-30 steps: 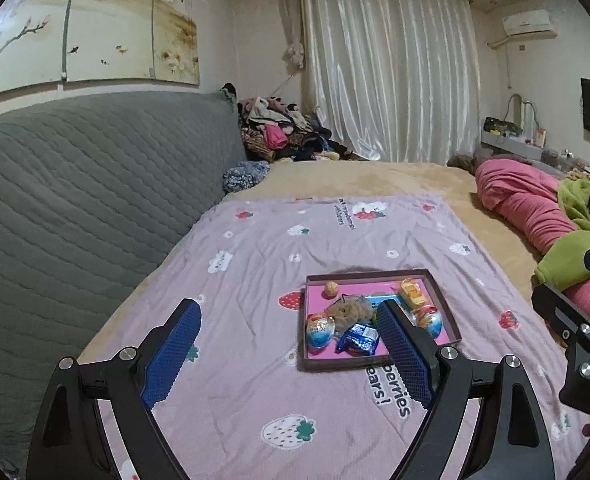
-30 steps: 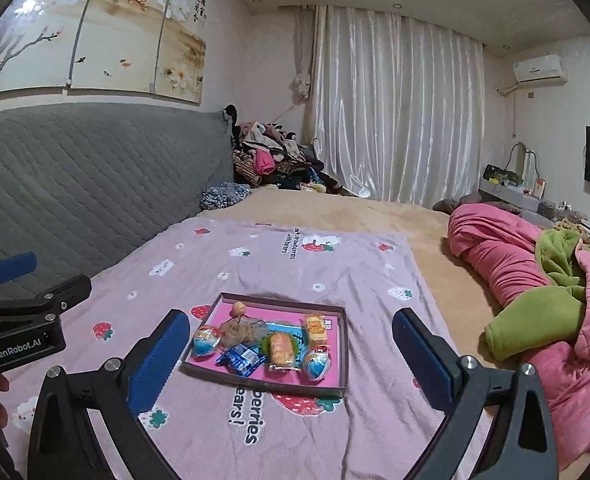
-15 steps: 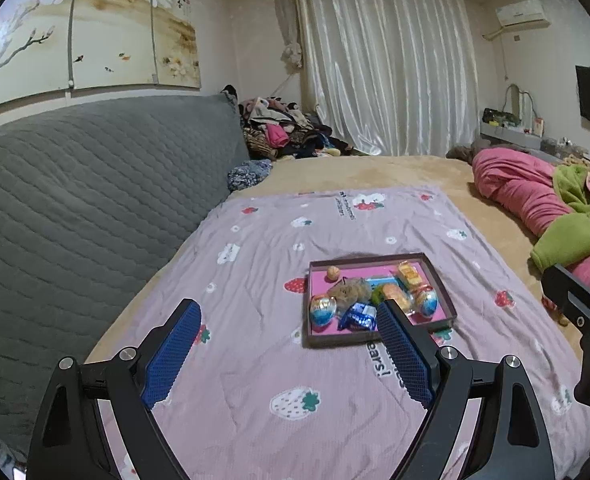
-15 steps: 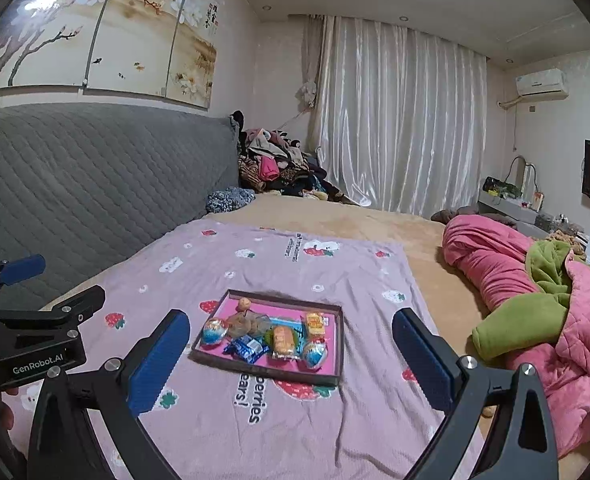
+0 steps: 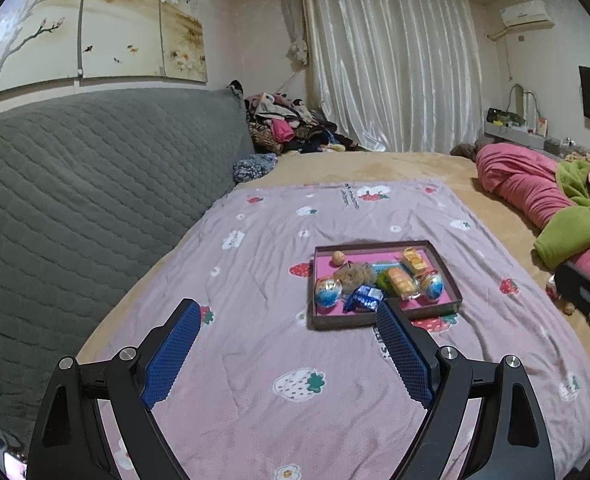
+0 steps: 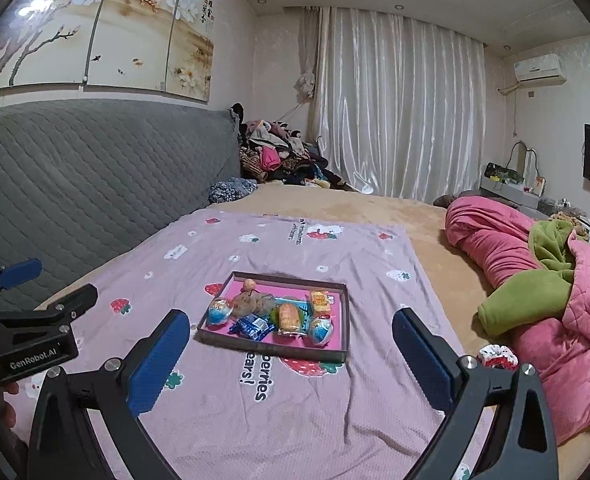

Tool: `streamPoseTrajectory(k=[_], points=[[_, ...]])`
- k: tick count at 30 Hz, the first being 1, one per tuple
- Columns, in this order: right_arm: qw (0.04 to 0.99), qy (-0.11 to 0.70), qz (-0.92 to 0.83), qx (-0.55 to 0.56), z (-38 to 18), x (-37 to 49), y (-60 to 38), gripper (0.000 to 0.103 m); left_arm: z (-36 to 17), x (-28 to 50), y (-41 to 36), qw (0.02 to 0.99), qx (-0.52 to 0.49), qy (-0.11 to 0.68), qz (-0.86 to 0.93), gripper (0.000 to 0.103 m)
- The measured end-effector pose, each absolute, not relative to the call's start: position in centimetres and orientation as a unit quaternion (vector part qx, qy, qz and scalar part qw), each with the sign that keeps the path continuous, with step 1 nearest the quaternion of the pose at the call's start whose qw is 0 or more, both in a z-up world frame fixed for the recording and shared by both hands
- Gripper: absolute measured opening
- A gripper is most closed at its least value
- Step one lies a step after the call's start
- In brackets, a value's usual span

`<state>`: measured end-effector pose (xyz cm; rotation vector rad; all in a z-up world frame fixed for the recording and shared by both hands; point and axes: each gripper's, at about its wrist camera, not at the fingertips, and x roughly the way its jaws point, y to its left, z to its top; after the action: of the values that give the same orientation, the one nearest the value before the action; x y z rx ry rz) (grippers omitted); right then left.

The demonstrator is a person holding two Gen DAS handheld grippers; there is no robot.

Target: Organize objects

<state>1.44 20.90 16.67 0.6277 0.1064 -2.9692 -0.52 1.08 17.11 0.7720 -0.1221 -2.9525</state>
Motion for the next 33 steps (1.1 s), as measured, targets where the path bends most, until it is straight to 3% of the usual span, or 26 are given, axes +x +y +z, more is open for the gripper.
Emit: streamPoseTrajectory(k=[33], points=[[0.057,0.049,-0.964,0.255,9.2,-0.8,21.0,0.102,7.9,-3.4,0.2,0.031,0.286,-0.041,-0.957,0.090]])
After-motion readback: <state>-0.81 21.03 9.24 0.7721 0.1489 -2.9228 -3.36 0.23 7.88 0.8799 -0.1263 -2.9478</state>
